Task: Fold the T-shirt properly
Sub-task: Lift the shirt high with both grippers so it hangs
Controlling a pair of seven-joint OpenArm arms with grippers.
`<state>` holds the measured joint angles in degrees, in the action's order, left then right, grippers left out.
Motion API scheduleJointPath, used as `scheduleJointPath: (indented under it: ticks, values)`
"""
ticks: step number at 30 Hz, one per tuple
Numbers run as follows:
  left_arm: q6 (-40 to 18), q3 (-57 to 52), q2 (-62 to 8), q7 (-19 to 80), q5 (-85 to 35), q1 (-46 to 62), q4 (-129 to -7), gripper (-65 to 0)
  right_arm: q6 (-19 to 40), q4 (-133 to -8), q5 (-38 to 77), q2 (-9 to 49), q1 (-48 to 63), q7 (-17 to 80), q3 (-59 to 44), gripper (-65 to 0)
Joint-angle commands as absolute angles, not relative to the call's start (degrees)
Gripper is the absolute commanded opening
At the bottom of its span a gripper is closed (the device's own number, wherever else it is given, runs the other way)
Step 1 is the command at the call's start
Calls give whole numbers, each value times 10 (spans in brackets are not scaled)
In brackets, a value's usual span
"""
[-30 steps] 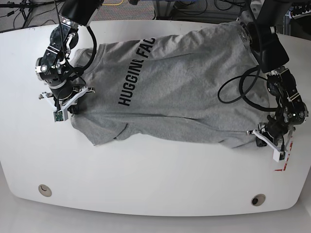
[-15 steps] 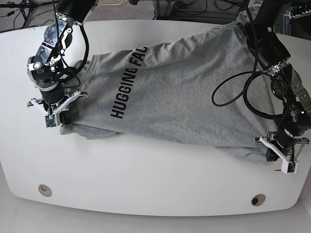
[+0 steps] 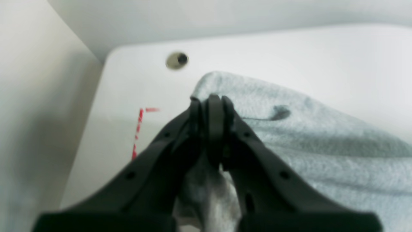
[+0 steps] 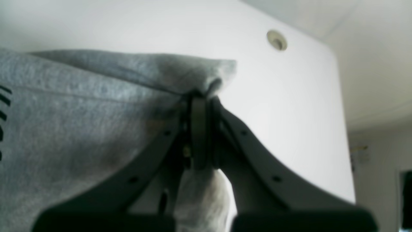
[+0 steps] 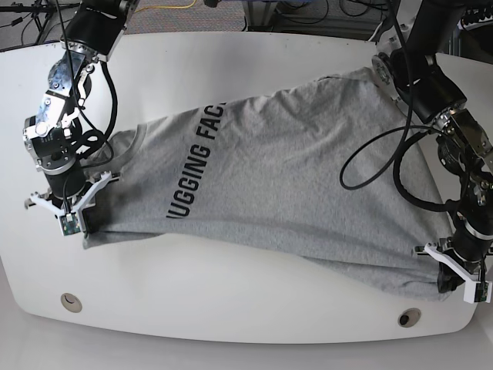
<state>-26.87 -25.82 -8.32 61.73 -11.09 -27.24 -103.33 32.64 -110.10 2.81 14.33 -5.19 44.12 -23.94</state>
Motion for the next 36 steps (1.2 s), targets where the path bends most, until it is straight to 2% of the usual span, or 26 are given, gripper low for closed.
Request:
scheduleJointPath:
  ticks: [1, 11, 17, 23, 31, 36]
  values:
    - [-266, -258, -92, 600, -114, -317, -1045, -650, 324, -1111, 29, 173, -88, 429, -227, -633]
    - [-266, -258, -94, 601, -112, -445, -1045, -649, 323, -1109, 29, 243, -217, 467, -172, -631]
    - [-263, -241, -104, 603, -110, -546, -1040, -647, 324, -1084, 33, 284, -333, 502, -138, -631]
    - [-234, -211, -114, 605, -111, -646, -1025, -647, 324, -1067, 33, 320, -460, 515, -84, -631]
    - [-226, -208, -114, 625, -113, -724, -1004, -646, 324, -1061, 33, 343, -583, 550, -21, -631]
    - [-227, -208, -112, 629, -114, -731, -1002, -646, 356, -1062, 28, 343, -607, 567, -18, -631]
